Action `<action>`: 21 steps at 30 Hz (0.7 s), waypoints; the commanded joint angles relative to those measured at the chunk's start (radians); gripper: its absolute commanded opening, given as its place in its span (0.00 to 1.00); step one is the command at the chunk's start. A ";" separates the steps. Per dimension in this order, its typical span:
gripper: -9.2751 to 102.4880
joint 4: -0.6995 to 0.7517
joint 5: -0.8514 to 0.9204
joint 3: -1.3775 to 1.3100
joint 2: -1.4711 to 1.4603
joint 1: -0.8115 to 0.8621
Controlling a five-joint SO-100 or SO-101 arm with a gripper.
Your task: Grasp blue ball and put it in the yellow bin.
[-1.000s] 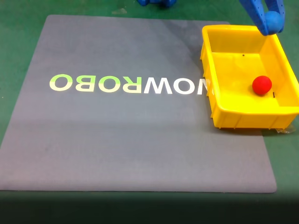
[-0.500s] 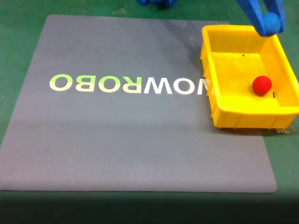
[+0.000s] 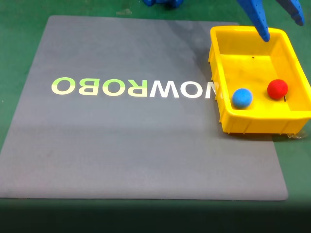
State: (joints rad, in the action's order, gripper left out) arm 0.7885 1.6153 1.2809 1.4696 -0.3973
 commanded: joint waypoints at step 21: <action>0.17 0.014 0.031 0.861 0.931 0.181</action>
State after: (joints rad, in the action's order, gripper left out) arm 0.7961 1.6245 2.0249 2.2273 -0.2777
